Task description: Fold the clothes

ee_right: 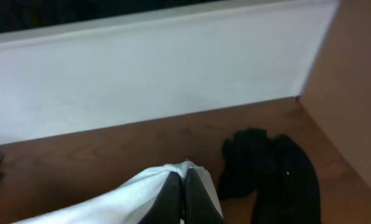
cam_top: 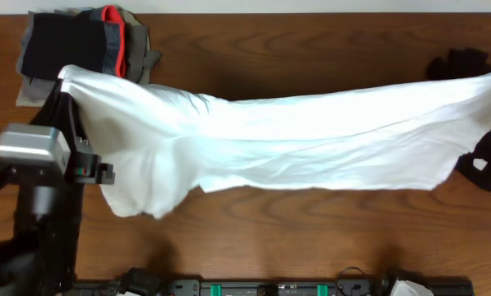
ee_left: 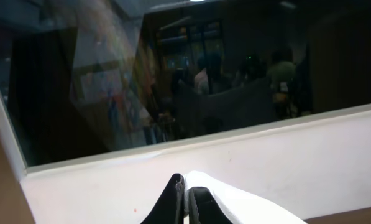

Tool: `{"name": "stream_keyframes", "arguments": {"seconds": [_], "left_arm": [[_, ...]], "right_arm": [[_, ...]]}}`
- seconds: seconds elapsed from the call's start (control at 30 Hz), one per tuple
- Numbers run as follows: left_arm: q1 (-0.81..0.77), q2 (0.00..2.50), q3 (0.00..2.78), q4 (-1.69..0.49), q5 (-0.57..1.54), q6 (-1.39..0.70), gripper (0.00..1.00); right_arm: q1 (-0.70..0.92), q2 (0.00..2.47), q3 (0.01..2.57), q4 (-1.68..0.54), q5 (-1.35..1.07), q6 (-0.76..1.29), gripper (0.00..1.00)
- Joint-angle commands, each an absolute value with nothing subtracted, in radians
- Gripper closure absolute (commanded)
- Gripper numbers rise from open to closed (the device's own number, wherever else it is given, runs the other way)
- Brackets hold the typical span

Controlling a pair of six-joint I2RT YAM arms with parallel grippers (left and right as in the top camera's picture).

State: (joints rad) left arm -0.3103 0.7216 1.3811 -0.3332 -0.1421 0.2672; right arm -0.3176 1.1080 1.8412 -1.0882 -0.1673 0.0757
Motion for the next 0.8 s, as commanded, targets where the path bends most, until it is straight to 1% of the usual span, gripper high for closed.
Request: {"name": "stream_keyframes", "arguments": {"seconds": [0.0,0.2,0.47,0.57,0.6,0.77], "left_arm": [[-0.306,0.768,1.402,-0.327,-0.174,0.284,0.94],[-0.306,0.925,1.402,-0.325,-0.174,0.284,0.94],[-0.306,1.227,1.402,-0.269,-0.174,0.271,0.94],[-0.306,1.335,1.402,-0.22,-0.173,0.267,0.95],[-0.306,1.368,1.402,-0.202,-0.173,0.263,0.94],[-0.304,1.547,1.402,-0.066,-0.173,0.26,0.94]], "right_arm": [[-0.307,1.174,1.85,-1.089,-0.131,0.101,0.99],[-0.307,1.322,1.85,-1.092,-0.133,0.115,0.99],[-0.305,1.563,1.85,-1.048,-0.191,0.118,0.99],[-0.294,1.659,1.85,-1.005,-0.196,0.118,0.99],[-0.288,1.688,1.85,-0.986,-0.197,0.118,0.99],[-0.247,1.846,1.85,-0.837,-0.2,0.118,0.99]]}}
